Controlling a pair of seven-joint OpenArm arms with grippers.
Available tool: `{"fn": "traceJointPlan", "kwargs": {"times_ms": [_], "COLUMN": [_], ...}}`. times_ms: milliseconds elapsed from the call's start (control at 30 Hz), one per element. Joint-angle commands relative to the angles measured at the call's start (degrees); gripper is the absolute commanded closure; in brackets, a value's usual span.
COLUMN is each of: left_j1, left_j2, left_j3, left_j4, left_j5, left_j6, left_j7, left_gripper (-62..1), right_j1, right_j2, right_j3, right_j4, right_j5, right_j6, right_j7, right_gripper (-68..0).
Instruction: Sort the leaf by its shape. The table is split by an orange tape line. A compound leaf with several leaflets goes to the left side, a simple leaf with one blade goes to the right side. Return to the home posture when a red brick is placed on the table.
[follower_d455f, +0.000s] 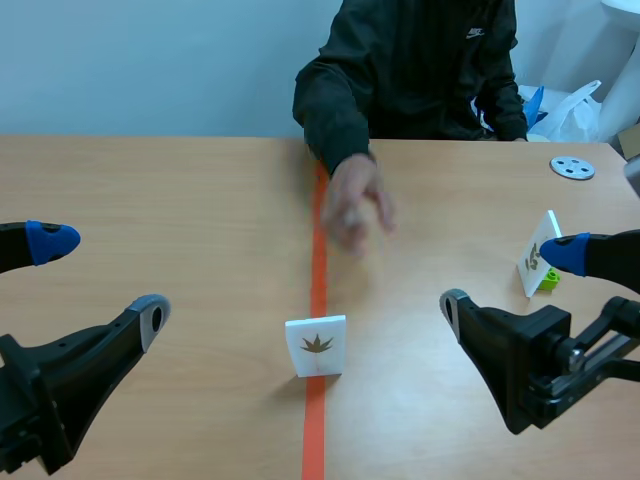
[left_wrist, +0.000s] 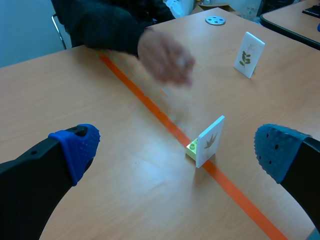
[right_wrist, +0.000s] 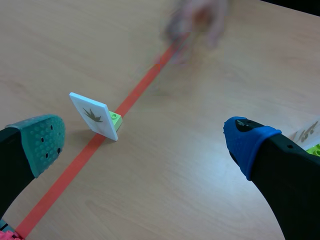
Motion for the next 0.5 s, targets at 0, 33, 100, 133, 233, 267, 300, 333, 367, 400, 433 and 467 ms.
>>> {"fn": "traceJointPlan", "kwargs": {"times_ms": [0,33,100,133,233,267,300,333,367,400,433,467], "left_j1": [-0.2,-0.2,-0.2,-0.2,-0.2,-0.2,-0.2,-0.2,-0.4,-0.9,-1.4,-1.9], "left_j2": [0.1,0.1,0.1,0.1,0.1,0.1,0.1,0.1,0.1,0.1,0.1,0.1], "left_j3": [0.3,0.3,0.3,0.4,0.4,0.4,0.4,0.4,0.4,0.4,0.4,0.4], "left_j4": [0.7,0.7,0.7,0.7,0.7,0.7,0.7,0.7,0.7,0.7,0.7,0.7], "left_j5": [-0.3,-0.3,-0.4,-0.4,-0.4,-0.3,-0.3,-0.3,-0.2,-0.2,0.0,0.6], "left_j6": [-0.3,-0.3,-0.3,-0.6,-1.0,-1.0,-1.0,-1.0,-1.0,-1.0,-1.0,-1.0], "left_j7": [-0.4,-0.4,-0.5,-0.4,-0.4,-0.4,0.0,0.9,1.7,3.2,4.6,5.9], "left_gripper": [-62.3,-62.3,-62.3,-62.3,-62.3,-62.3,-62.3,-62.3,-62.3,-62.3,-62.3,-62.3], "right_j1": [0.7,0.7,0.7,0.7,0.7,0.7,0.7,0.7,0.7,0.7,0.7,0.7], "right_j2": [0.5,0.5,0.5,0.5,0.5,0.5,0.5,0.5,0.5,0.5,0.5,0.5], "right_j3": [0.5,0.5,0.5,0.5,0.5,0.5,0.5,0.5,0.5,0.5,0.5,0.5], "right_j4": [0.1,0.1,0.1,0.1,0.1,0.1,0.1,0.1,0.1,0.1,0.1,0.1], "right_j5": [0.5,0.5,0.5,0.5,0.5,0.5,0.5,0.5,0.5,0.5,0.5,0.5], "right_j6": [-0.2,-0.2,-0.2,-0.2,-0.2,-0.2,-0.2,-0.2,-0.2,-0.2,-0.2,-0.2], "right_j7": [1.0,1.0,1.1,1.1,1.1,1.1,1.1,1.1,1.0,1.1,1.1,1.0], "right_gripper": [-67.9,-67.9,-67.9,-67.9,-67.9,-67.9,-67.9,-67.9,-67.9,-67.9,-67.9,-67.9]}}
